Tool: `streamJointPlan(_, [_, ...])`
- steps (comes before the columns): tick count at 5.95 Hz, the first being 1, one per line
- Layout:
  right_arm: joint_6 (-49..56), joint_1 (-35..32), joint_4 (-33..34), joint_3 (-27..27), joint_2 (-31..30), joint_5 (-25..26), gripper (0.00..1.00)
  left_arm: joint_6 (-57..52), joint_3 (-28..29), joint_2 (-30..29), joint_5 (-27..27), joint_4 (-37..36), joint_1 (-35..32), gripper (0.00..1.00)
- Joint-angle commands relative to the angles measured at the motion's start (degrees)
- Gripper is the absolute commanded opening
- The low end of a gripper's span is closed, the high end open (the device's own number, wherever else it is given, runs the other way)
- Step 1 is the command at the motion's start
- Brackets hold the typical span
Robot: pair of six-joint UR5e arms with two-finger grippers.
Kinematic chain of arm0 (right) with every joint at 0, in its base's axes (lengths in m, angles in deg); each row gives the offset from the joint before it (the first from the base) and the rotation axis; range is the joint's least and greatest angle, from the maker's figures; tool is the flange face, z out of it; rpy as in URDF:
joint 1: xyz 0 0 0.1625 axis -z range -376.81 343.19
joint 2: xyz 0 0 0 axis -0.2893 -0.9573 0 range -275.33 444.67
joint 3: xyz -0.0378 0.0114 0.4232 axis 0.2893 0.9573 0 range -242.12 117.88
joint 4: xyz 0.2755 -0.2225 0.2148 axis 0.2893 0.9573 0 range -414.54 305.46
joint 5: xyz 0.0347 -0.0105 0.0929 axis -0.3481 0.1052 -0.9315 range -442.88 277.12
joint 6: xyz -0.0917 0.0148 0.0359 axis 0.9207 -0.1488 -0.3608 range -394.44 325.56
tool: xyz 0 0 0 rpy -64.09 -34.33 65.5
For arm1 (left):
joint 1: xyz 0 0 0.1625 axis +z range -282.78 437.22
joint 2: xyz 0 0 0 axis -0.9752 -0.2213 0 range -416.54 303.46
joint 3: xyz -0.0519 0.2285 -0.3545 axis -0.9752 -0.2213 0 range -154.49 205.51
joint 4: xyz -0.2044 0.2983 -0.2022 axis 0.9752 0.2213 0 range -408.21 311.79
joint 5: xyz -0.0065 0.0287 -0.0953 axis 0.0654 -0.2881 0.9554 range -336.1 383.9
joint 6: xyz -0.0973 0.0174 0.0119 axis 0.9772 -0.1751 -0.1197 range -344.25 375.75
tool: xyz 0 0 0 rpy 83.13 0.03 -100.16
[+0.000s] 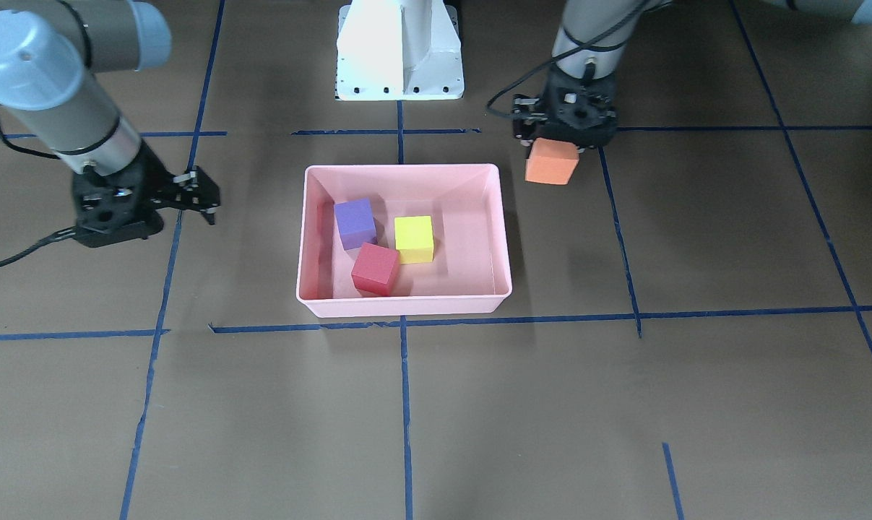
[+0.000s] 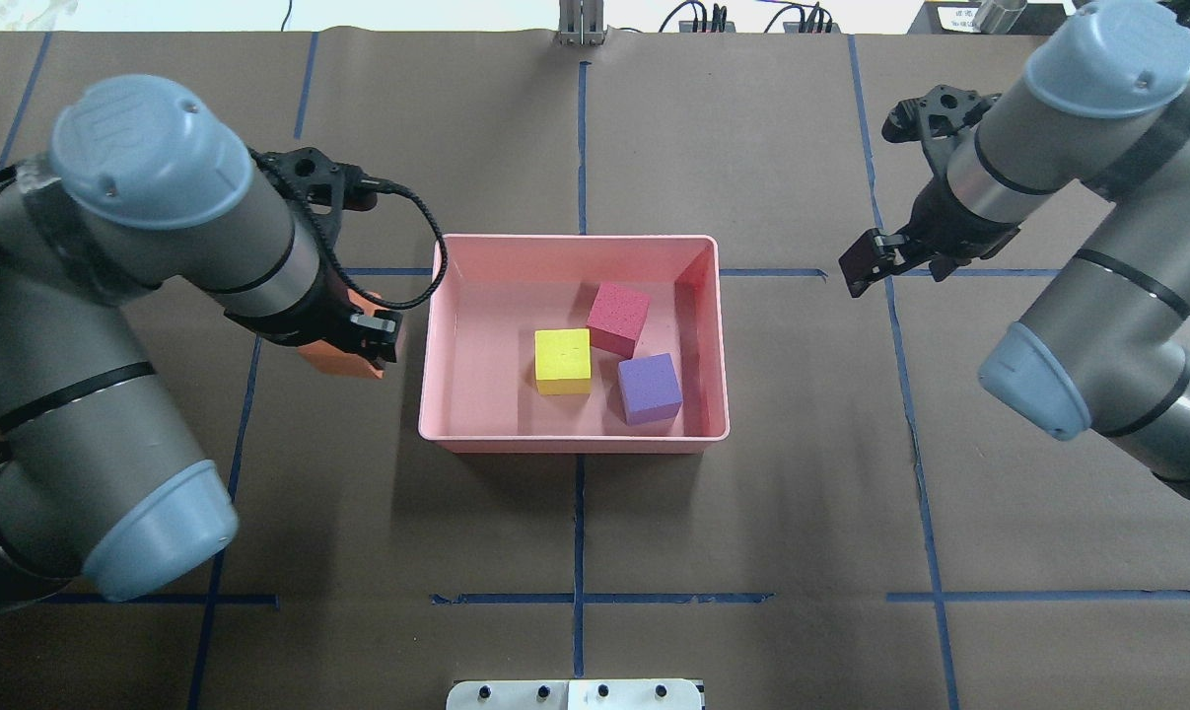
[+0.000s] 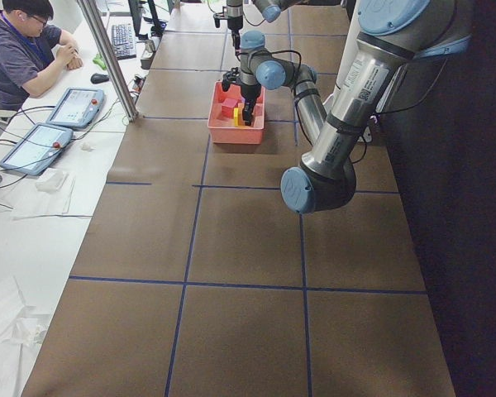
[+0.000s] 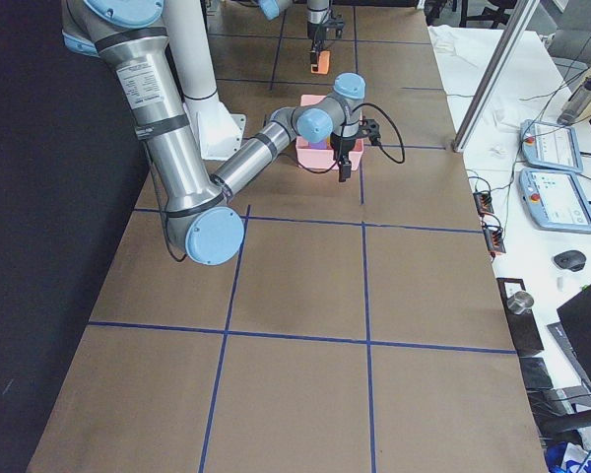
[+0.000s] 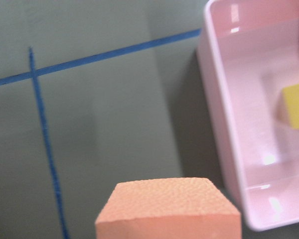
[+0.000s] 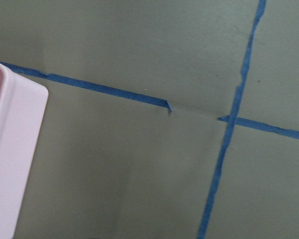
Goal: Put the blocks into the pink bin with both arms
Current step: 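Carry the orange cube into the pink bin with the left gripper and release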
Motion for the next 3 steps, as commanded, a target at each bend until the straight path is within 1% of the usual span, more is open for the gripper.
streamJointPlan(1, [12.51, -6.08, -0.18, -2.93, -7.64, -4.02, 1.0, 4.97, 11.83, -11.46, -0.23, 0.01, 1.55, 0.86])
streamJointPlan(2, [17.71, -8.55, -0.26, -4.07, -11.06, -4.22, 1.0, 5.25, 10.93, -11.24, -0.41, 0.01, 1.99, 1.0])
streamJointPlan(3, [22.72, -10.84, -0.61, -4.25, -13.97, -4.31, 1.0, 4.3, 10.57, -10.72, -0.23, -0.33, 1.3, 1.0])
